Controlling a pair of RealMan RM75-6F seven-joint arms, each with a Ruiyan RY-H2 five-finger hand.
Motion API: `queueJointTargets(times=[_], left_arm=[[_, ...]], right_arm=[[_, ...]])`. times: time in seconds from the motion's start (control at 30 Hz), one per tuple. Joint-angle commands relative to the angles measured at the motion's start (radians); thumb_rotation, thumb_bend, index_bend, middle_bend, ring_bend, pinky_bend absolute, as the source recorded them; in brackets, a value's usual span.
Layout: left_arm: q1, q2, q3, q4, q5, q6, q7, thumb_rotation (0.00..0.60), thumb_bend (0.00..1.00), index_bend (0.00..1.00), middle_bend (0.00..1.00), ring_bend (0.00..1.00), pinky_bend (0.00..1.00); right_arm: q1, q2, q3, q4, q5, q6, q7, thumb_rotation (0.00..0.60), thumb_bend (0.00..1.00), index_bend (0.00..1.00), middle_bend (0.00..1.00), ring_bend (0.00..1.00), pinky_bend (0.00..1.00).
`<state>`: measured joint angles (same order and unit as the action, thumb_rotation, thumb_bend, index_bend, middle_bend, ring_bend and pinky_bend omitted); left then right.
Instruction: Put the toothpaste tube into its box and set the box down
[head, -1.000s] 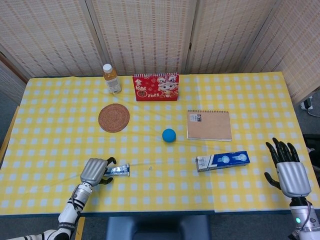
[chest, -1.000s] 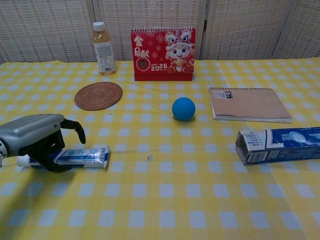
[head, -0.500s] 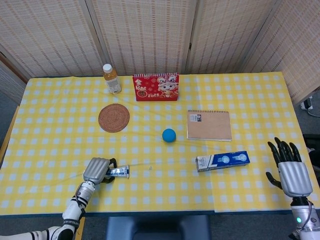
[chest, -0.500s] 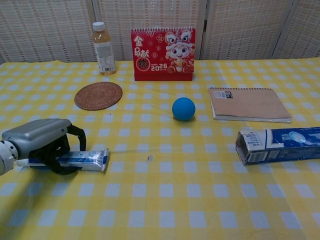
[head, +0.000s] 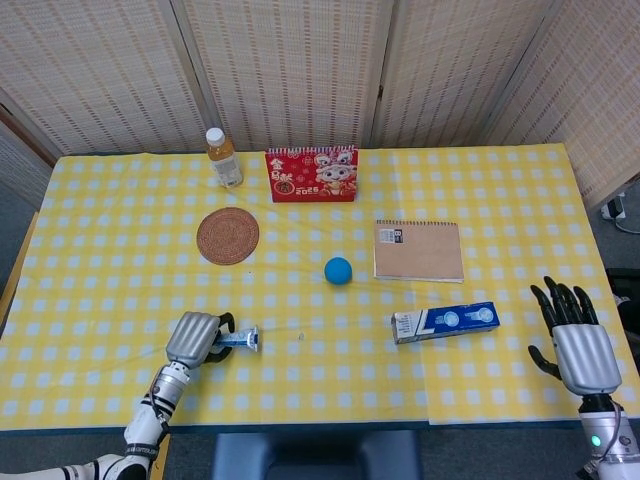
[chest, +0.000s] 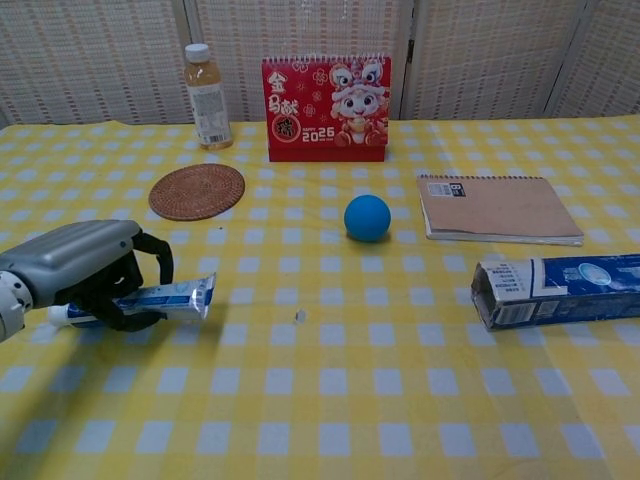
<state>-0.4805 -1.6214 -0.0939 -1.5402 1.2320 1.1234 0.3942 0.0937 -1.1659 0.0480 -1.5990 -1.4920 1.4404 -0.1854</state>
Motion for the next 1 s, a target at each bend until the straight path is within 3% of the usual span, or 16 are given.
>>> queueJointTargets(times=[0.03,0.2,0.4,0.63,1.0], left_arm=[[0.029,0.040,-0.001,-0.089,0.056,0.056,-0.110,0.600,0.57,0.78,1.00,1.00,1.00],[0.067,0.114,-0.020,-0.233,0.113,0.120,-0.278,0.600,0.59,0.78,1.00,1.00,1.00],[0.088,0.186,-0.015,-0.358,0.159,0.133,-0.415,0.600,0.59,0.78,1.00,1.00,1.00],[0.092,0.227,-0.007,-0.407,0.172,0.126,-0.444,0.600,0.59,0.78,1.00,1.00,1.00],[0.098,0.256,-0.008,-0.434,0.182,0.134,-0.460,0.600,0.59,0.78,1.00,1.00,1.00]], right_arm=[[0.010,0.001,-0.002,0.010,-0.007,-0.016,0.029,0.600,0.29,0.00,0.00,0.00,0.00],[0.052,-0.006,0.008,0.074,-0.033,-0.054,0.094,0.600,0.29,0.00,0.00,0.03,0.00],[0.145,0.019,0.008,0.075,-0.013,-0.229,0.146,0.600,0.29,0.07,0.07,0.12,0.08],[0.225,-0.034,0.009,0.103,0.012,-0.353,0.105,0.600,0.29,0.21,0.19,0.19,0.16],[0.311,-0.150,0.009,0.181,0.099,-0.500,0.037,0.600,0.29,0.22,0.22,0.22,0.19]])
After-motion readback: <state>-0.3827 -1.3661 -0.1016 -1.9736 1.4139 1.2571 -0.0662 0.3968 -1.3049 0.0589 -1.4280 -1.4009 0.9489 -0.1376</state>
